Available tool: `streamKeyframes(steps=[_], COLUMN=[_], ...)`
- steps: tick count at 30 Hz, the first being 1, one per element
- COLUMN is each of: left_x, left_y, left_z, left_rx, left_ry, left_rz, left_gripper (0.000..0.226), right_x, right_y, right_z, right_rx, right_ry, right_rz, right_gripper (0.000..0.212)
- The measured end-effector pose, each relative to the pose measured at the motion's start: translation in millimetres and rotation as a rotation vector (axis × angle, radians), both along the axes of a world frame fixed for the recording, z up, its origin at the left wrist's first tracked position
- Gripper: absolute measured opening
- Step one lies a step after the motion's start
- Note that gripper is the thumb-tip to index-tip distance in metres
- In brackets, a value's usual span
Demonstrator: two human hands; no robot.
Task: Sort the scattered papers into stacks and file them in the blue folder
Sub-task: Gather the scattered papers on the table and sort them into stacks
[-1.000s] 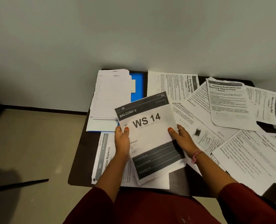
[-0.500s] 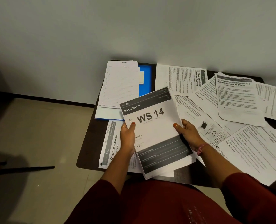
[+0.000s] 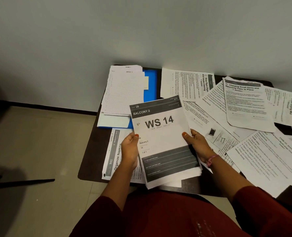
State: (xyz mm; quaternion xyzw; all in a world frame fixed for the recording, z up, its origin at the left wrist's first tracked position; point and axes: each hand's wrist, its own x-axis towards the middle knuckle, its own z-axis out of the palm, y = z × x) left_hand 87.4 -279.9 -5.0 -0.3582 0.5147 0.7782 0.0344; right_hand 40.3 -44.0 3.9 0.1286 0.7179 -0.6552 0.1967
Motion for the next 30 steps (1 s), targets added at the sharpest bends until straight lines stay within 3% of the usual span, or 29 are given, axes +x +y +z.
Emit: streamKeyframes(steps=[7, 15, 25, 28, 30], left_x=[-7.5, -12.8, -23.6, -26.8, -28.2], left_y=[-2.5, -2.0, -18.7, -23.0, -22.1], left_z=[1.8, 5.6, -0.3, -4.3, -5.3], left_rx=[0.064, 0.197, 0.208, 0.170, 0.159], left_ry=[-0.021, -0.013, -0.029, -0.049, -0.050], left_rz=[0.068, 0.129, 0.195, 0.189, 0.182], left_gripper=[0.024, 0.012, 0.009, 0.007, 0.006], right_x=[-0.5, 3.2, 6.0, 7.5, 7.2], right_y=[1.1, 8.7, 33.3, 35.3, 36.4], right_z=[1.6, -1.0, -5.8, -5.7, -7.2], right_rx=[-0.039, -0.125, -0.120, -0.155, -0.161], right_ry=[0.013, -0.044, -0.075, -0.077, -0.078], right_rz=[-0.041, -0.083, -0.092, -0.104, -0.103], right_gripper=[0.027, 0.025, 0.022, 0.035, 0.029])
